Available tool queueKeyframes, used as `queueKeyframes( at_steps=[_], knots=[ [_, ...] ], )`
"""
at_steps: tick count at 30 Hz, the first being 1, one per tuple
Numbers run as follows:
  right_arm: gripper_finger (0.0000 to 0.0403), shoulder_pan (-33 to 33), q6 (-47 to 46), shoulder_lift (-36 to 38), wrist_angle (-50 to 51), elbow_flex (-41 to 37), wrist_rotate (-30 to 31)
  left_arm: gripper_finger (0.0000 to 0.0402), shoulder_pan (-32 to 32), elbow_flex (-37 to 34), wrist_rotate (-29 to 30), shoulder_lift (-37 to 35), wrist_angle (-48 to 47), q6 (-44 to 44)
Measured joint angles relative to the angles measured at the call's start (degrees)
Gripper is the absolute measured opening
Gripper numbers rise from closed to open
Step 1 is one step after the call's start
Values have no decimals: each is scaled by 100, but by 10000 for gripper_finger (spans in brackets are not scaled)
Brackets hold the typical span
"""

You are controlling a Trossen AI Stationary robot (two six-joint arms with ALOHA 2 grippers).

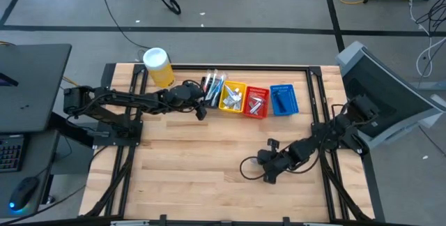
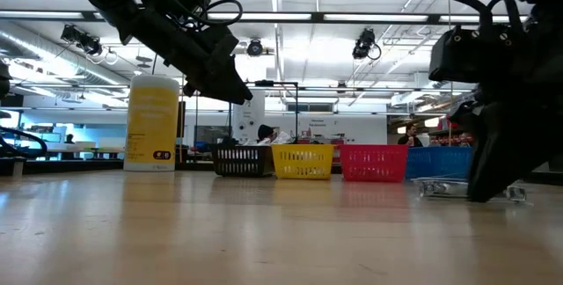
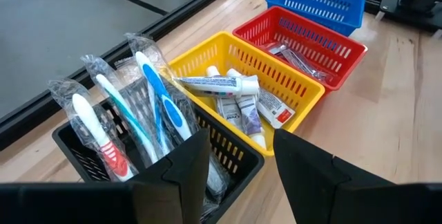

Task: Pick & Place Travel size toiletries
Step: Put the silver nail cutter into the red bin, then return to Home Position

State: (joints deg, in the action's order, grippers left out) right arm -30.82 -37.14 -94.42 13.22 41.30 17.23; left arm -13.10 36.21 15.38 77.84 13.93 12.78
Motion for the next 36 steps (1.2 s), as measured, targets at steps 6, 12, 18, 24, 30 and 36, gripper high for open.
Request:
queueKeyframes(
  at_steps=[6, 12, 18, 24, 30, 36],
  knots=[
    [31, 417, 947, 823, 392, 63, 1503, 169, 0, 0, 35, 1, 15, -11],
    [31, 1428, 1314, 1509, 758, 52, 3620, 169, 0, 0, 39, 2, 47, 4],
    [31, 2686, 1440, 1467, 520, 52, 3071, 169, 0, 0, 25, 2, 59, 7],
    [47, 3452, 1819, 1028, 86, 52, 2284, 169, 0, 0, 25, 2, 54, 7],
    [87, 3968, 1861, 831, -124, 52, 1791, 169, 0, 0, 7, 2, 28, 9],
    [110, 4143, 1963, 829, -392, 57, 1719, 169, 0, 0, 4, 2, 7, 7]
  ],
)
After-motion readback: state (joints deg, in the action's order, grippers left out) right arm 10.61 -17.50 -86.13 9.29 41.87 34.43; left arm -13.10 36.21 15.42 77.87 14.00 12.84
